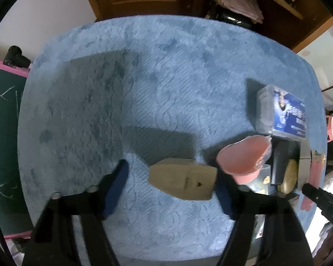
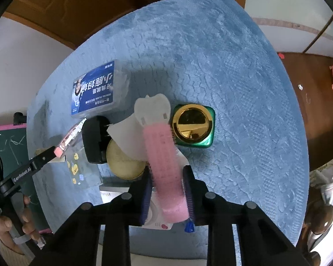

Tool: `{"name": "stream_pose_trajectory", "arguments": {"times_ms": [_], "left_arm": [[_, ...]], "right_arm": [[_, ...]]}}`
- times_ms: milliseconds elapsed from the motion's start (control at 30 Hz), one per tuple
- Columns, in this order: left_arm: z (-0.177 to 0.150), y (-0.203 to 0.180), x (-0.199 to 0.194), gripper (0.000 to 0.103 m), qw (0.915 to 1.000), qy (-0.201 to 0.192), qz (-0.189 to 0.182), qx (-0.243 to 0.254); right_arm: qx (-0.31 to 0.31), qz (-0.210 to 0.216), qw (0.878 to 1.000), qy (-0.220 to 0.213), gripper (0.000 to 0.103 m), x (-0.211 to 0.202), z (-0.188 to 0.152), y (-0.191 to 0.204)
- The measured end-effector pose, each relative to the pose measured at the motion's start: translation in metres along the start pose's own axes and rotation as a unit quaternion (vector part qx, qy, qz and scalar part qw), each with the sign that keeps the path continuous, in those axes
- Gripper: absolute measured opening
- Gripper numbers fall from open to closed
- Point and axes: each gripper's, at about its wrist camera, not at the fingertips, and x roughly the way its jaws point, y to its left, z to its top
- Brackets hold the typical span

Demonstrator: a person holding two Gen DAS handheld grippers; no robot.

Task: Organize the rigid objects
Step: 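Grasp the beige plug adapter with the left tool while the right tool grasps the pink roller, then lower the adapter into the tray with the left tool while the right tool drops the roller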

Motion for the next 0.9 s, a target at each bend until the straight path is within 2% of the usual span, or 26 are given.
{"name": "stream_pose_trajectory", "arguments": {"times_ms": [33,400,600,767,900], "left_arm": [[0.000,-0.002,0.000,0.051,1.0000,-0.001,-0.004,0.005],[-0.012,-0.005,-0.020,0.050,0.9994,-0.031,-0.010,0.005],[-0.025,-0.008,-0.064,0.050,0.9974,-0.067,-0.024,0.016],[-0.043,-0.023,-0.110,0.050,0.9934,-0.100,-0.035,0.044],[-0.071,-0.034,-0.150,0.050,0.9879,-0.129,-0.050,0.069]], "right_arm": [[-0.004,0.003,1.000,-0.001,0.025,-0.001,-0.001,0.001],[-0.016,0.029,0.999,-0.006,0.024,-0.008,-0.014,0.012],[-0.011,0.068,0.998,-0.015,0.024,-0.029,-0.023,0.006],[-0.015,0.094,0.995,-0.035,0.024,-0.059,-0.037,0.004],[-0.034,0.108,0.992,-0.061,0.024,-0.093,-0.058,0.008]]}}
